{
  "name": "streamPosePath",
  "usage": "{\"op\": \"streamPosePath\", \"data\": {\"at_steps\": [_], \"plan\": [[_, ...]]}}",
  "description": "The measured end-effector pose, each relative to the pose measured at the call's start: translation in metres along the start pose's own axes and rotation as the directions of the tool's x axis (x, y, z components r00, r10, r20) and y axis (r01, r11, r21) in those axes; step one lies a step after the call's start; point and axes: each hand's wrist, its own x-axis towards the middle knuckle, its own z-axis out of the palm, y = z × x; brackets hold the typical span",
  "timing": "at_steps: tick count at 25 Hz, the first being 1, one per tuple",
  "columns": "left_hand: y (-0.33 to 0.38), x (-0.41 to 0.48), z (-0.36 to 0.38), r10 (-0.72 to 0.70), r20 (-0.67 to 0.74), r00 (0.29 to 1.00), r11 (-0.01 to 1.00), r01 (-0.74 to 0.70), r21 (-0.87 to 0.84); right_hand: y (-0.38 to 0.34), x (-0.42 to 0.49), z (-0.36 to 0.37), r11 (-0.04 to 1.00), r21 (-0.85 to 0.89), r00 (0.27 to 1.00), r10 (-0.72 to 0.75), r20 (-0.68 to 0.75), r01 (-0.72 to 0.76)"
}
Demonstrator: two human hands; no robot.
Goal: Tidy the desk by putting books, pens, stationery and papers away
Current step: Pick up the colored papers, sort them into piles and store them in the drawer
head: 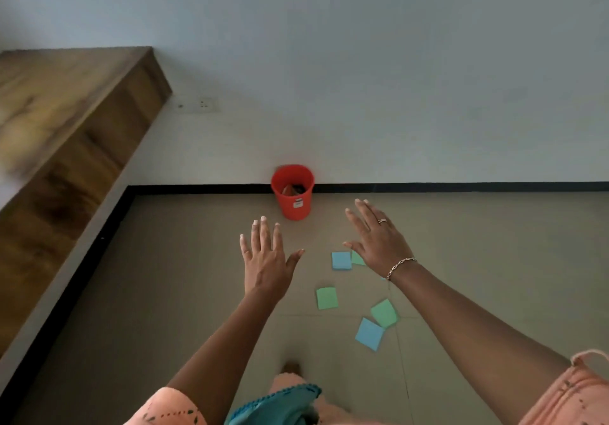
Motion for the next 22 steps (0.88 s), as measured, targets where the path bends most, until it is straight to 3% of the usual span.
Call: {"op": "streamPosePath", "data": {"at_steps": [9,17,22], "plan": [[0.034,0.111,0.028,0.181,0.114,0.977,0.984,-0.179,-0.027,0.073,0.017,0.041,0.978,-0.024,0.971,0.207,0.121,-0.205],[0.063,0.208,0.070,0.360,0.295,0.885,0.921,-0.388,0.039,0.122,0.024,0.085,0.904,-0.024,0.876,0.420,0.235,-0.427],[0.091,0.229,0.138,0.377,0.387,0.842,0.914,-0.407,-0.005,0.143,-0.016,0.139,0.879,0.012,0.828,0.444,0.341,-0.476]]}}
